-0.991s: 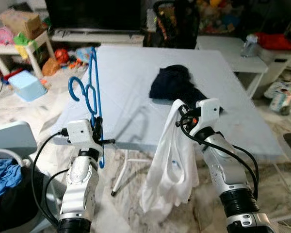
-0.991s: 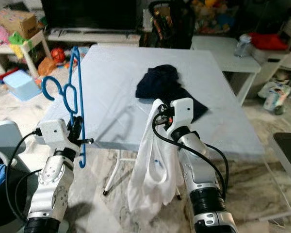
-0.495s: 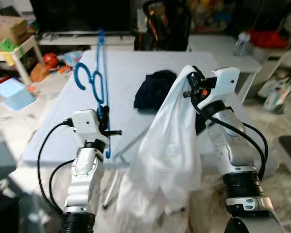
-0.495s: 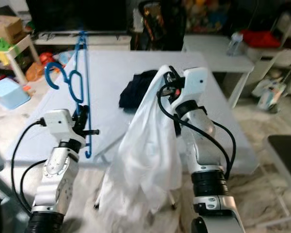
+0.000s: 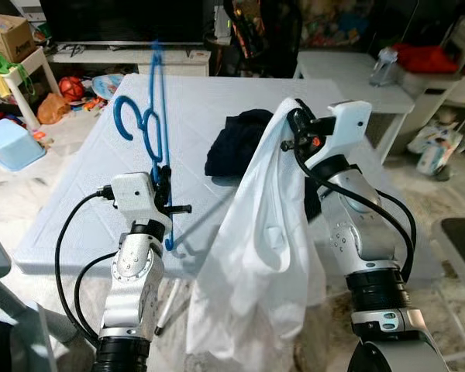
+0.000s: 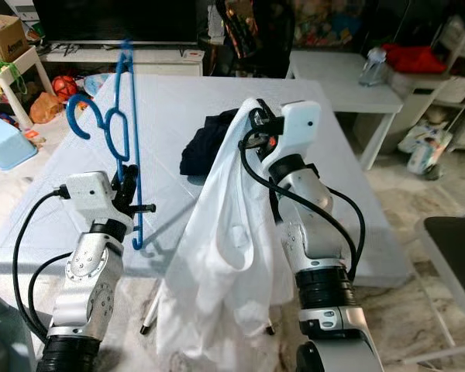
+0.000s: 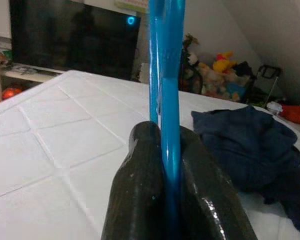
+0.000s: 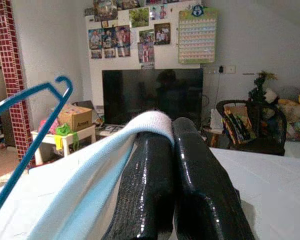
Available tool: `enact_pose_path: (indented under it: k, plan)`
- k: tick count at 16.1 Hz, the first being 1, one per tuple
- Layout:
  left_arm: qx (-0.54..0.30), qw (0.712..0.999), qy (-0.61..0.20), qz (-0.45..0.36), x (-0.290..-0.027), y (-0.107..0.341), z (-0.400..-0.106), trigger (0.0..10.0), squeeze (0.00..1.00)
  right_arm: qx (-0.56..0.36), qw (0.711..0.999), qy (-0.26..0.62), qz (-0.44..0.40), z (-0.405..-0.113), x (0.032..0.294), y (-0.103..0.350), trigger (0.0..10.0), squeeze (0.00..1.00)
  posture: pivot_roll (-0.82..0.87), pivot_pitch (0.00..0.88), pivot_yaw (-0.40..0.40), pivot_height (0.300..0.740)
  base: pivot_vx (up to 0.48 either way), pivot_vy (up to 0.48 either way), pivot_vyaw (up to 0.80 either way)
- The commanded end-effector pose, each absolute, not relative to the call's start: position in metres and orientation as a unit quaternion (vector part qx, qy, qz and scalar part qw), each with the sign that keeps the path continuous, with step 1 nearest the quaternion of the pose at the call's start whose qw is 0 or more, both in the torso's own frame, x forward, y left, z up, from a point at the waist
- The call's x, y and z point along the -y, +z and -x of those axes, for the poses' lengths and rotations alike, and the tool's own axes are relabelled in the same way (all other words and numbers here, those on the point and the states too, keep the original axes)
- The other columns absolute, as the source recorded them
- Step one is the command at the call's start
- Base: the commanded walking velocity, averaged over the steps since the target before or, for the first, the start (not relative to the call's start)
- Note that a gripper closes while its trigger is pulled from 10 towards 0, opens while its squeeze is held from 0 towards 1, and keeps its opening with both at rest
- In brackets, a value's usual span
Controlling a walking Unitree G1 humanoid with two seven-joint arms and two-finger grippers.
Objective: Hang hanger
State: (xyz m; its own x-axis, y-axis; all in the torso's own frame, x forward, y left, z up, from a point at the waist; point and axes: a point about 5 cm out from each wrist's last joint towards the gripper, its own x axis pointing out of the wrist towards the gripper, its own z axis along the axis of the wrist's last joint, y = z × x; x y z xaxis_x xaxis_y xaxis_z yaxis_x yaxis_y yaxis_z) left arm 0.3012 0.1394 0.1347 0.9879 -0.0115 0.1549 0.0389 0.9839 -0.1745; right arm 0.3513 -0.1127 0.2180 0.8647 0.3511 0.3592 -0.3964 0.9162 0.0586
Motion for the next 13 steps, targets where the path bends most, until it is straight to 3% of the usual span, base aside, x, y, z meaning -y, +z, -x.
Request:
enact_pose_path:
  k: [1, 3, 7, 11, 13]
  plan:
    - [0.065, 0.994, -0.003, 0.088, -0.141, 0.132, -0.301, 10.0, 0.00, 0.170, 0.963, 0.196, -0.070, -0.356, 0.109, 0.222, 10.0, 0.00, -0.05, 0.000, -0.047, 0.740, 0.000, 0.000, 0.00]
    - [0.069, 0.993, -0.008, 0.091, -0.137, 0.135, -0.302, 10.0, 0.00, 0.161, 0.961, 0.221, -0.052, -0.368, 0.097, 0.225, 10.0, 0.00, -0.05, 0.000, -0.048, 0.740, 0.000, 0.000, 0.00]
    - [0.074, 0.993, -0.004, 0.088, -0.137, 0.137, -0.304, 10.0, 0.00, 0.177, 0.958, 0.220, -0.053, -0.407, 0.076, 0.288, 10.0, 0.00, -0.03, 0.000, -0.074, 0.740, 0.000, 0.000, 0.00]
    - [0.070, 0.994, 0.010, 0.088, -0.139, 0.134, -0.298, 10.0, 0.00, 0.302, 0.940, 0.136, -0.085, -0.407, 0.099, 0.389, 10.0, 0.00, -0.01, 0.000, -0.098, 0.740, 0.000, 0.000, 0.00]
    - [0.069, 0.994, 0.012, 0.087, -0.139, 0.133, -0.297, 10.0, 0.00, 0.331, 0.932, 0.120, -0.090, -0.403, 0.106, 0.407, 10.0, 0.00, -0.01, 0.000, -0.099, 0.740, 0.000, 0.000, 0.00]
